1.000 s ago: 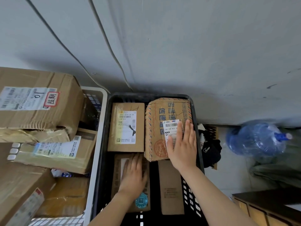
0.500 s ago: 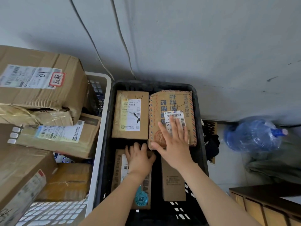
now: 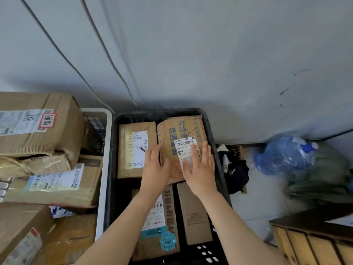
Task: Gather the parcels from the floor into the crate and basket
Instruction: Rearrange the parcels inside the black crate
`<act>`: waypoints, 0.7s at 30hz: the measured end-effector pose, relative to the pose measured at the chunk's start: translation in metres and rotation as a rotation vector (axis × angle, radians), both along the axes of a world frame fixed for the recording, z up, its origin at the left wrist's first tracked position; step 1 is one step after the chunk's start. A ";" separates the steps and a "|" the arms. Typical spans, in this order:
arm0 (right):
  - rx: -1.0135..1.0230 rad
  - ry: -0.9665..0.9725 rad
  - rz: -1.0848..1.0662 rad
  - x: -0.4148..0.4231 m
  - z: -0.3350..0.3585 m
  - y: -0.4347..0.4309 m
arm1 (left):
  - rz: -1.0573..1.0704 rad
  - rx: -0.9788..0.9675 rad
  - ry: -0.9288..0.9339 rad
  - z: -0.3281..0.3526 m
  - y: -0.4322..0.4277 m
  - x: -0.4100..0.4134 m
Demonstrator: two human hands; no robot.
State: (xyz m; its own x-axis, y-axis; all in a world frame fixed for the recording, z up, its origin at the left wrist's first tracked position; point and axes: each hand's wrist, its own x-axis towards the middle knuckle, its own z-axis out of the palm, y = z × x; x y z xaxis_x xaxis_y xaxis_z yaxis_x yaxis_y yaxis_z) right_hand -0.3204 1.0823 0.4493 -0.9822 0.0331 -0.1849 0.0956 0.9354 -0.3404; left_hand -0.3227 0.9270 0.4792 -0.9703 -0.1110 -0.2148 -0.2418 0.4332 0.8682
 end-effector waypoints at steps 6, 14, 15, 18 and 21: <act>0.085 -0.081 0.022 -0.008 0.001 -0.002 | -0.260 -0.109 -0.059 -0.029 0.012 -0.015; -0.006 -0.280 0.105 -0.011 0.029 0.009 | -0.347 -0.003 -0.103 -0.018 -0.022 -0.016; -0.040 -0.189 0.077 -0.001 0.033 0.013 | -0.279 -0.035 -0.054 -0.016 -0.033 -0.009; -0.032 0.171 -0.078 0.055 0.027 0.015 | -0.052 -0.299 0.077 -0.014 -0.058 0.039; 0.025 -0.011 -0.128 0.113 0.004 0.002 | -0.172 -0.392 -0.038 -0.038 -0.059 0.098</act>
State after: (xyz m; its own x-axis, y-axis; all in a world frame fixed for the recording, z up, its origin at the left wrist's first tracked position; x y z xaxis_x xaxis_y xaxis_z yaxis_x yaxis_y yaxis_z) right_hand -0.2072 1.0845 0.4529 -0.9675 0.1629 -0.1934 0.2185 0.9233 -0.3157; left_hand -0.2246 0.8680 0.4411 -0.9741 -0.0281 -0.2244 -0.1653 0.7655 0.6218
